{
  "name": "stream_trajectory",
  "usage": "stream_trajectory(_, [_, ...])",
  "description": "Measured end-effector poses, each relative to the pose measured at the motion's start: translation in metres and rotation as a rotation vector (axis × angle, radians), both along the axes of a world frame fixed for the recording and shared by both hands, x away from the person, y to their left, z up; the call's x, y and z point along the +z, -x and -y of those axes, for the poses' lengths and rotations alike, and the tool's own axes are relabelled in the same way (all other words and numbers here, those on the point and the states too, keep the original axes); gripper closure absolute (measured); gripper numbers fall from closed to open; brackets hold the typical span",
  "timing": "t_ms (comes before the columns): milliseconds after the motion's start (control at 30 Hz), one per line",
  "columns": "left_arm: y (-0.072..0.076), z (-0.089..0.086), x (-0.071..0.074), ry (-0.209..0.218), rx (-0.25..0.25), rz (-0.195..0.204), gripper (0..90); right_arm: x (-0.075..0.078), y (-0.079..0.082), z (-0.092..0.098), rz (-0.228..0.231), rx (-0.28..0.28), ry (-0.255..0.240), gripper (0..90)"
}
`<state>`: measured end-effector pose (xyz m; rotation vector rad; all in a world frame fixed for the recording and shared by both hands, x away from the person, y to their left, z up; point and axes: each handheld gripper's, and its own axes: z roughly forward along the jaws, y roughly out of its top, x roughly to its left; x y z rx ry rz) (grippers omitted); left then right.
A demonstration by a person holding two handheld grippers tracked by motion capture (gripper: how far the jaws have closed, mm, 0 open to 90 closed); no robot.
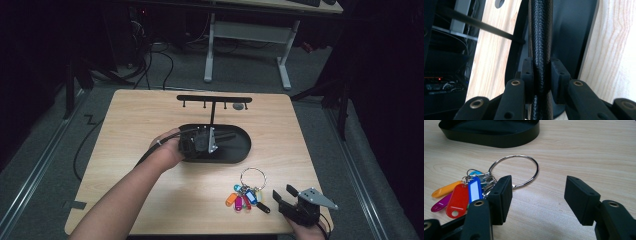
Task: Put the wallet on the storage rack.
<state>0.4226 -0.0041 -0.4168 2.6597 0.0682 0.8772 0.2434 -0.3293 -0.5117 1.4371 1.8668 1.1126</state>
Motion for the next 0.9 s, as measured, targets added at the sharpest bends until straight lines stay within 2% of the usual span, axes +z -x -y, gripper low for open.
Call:
stream_trajectory(267, [-0.009,0.010,-0.009,-0.027,-0.034,0.054,75.4,-0.001,0.000,0.000,-0.002,0.004,-0.004,39.8])
stream_trajectory(433, [-0.017,0.011,-0.012,-0.018,-0.028,0.053,75.4,-0.001,0.000,0.000,-0.004,0.004,-0.006,39.8])
stream_trajectory(600, [-0.022,0.013,-0.022,-0.043,-0.056,0.072,75.4,-0.002,-0.001,0.002,-0.011,-0.003,-0.016,39.9])
stream_trajectory(900, [-0.032,0.013,-0.032,-0.071,-0.052,0.103,75.3,-0.004,-0.002,0.002,-0.023,0.002,-0.022,40.0])
